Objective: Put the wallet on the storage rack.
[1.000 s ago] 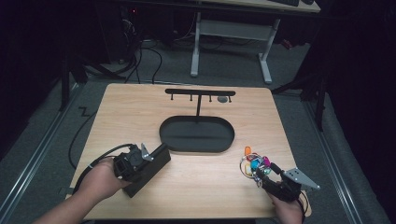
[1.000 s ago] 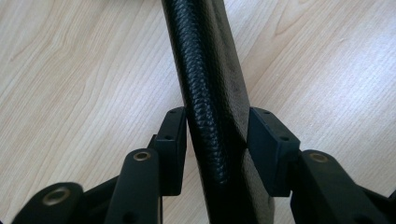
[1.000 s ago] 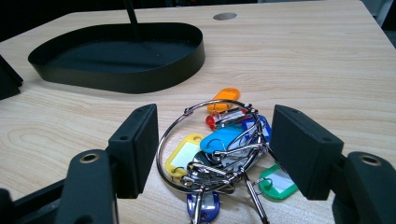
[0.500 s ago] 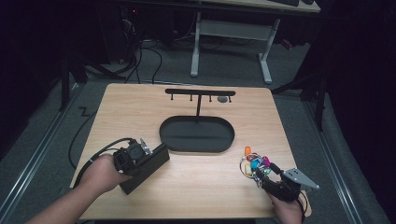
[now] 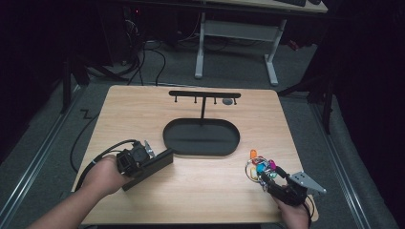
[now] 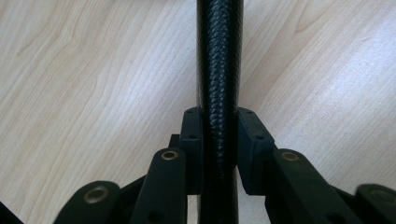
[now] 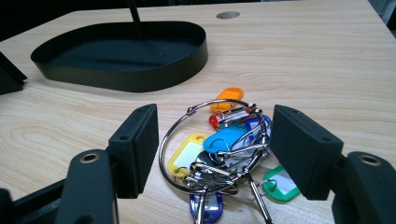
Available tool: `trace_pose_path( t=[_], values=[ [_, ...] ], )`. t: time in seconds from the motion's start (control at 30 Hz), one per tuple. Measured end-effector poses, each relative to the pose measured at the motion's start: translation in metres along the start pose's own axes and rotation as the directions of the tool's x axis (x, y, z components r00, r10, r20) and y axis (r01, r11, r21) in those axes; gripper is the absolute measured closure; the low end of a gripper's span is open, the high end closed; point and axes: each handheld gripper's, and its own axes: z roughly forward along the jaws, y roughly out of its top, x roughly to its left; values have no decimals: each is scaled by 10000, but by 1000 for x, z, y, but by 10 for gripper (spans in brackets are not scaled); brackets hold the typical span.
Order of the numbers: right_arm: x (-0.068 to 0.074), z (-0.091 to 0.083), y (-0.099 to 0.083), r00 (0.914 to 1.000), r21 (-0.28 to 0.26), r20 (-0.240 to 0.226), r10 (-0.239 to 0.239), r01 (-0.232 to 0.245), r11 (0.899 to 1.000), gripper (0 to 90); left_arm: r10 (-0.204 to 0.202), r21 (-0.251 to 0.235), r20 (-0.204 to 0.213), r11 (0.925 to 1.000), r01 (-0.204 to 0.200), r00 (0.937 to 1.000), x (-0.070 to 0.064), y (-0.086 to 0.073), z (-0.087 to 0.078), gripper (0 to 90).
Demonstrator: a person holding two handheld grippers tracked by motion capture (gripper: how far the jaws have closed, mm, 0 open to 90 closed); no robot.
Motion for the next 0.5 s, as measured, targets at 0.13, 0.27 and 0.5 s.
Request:
trace_pose_path(
  t=[0.13, 0.27, 0.5],
  values=[
    [-2, 0, -1, 10000, 36, -63, 19, -19, 10000, 335, 255, -620, -100, 9977, -261, 9996, 2, -2, -7, 747],
    [-3, -2, 0, 9998, -169, -37, 183, -184, 9997, 335, 151, -909, -108, 9957, -160, 9998, 4, -6, -13, 748],
    [2, -8, -1, 9970, -204, 504, -585, 595, 9980, 335, 107, -1673, -933, 9856, -263, 9956, -4, -11, -26, 748]
  ],
)
